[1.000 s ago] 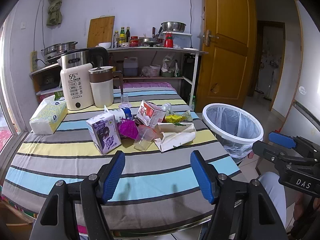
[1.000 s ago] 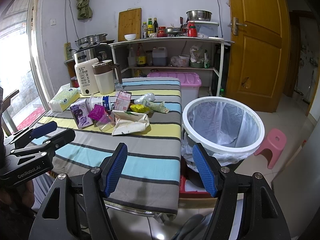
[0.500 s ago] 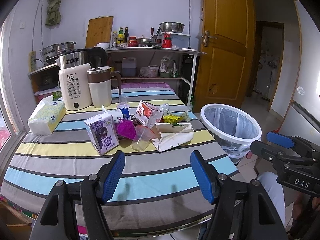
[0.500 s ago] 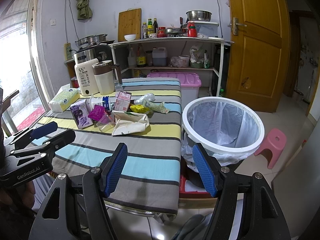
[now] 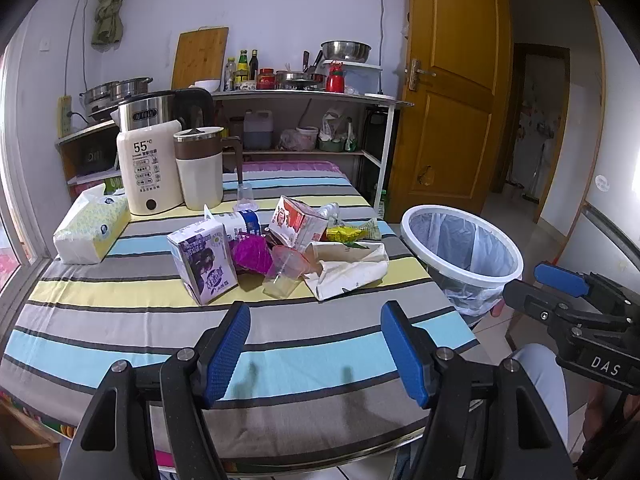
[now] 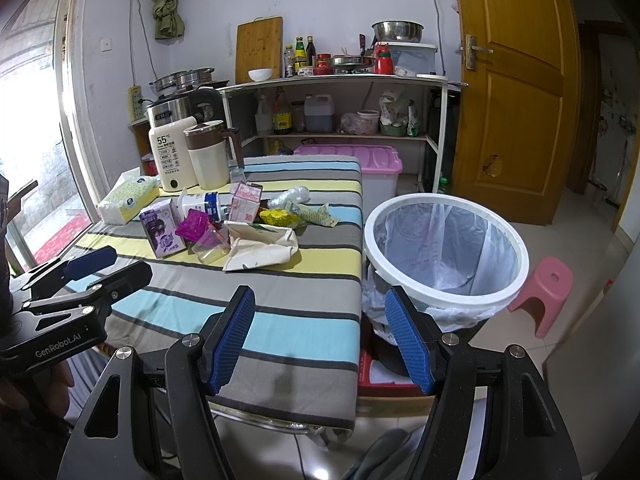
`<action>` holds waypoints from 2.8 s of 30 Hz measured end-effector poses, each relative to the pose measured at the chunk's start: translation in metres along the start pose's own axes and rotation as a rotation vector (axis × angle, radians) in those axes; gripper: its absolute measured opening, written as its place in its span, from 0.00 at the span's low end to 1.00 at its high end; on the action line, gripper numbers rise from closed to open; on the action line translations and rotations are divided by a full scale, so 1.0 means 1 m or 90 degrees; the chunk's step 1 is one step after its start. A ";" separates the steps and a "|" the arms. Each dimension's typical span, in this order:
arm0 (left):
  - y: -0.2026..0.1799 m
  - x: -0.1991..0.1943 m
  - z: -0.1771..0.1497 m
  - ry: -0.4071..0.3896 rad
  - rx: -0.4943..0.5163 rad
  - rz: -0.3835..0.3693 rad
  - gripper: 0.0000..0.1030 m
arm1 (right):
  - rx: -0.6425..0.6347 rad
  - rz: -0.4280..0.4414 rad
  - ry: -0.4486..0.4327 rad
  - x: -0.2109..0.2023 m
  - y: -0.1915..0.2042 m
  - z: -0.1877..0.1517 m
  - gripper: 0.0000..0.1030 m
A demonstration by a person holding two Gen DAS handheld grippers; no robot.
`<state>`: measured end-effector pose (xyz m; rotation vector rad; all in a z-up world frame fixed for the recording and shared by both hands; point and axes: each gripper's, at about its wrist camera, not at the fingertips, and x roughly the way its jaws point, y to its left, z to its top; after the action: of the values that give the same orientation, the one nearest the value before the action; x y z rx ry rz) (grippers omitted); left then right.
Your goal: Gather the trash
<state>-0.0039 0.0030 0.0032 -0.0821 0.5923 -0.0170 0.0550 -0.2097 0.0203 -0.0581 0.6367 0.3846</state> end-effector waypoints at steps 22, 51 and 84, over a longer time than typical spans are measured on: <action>0.015 0.021 0.001 0.018 -0.019 0.011 0.66 | -0.010 0.040 0.016 0.025 0.002 0.003 0.66; 0.128 0.096 0.037 0.043 -0.080 0.045 0.77 | -0.078 0.168 0.143 0.166 0.014 0.049 0.66; 0.101 0.067 0.033 0.022 -0.053 -0.002 0.42 | 0.012 0.199 0.137 0.141 0.003 0.037 0.20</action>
<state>0.0698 0.1031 -0.0151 -0.1636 0.6277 0.0028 0.1788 -0.1539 -0.0335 0.0185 0.8654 0.6801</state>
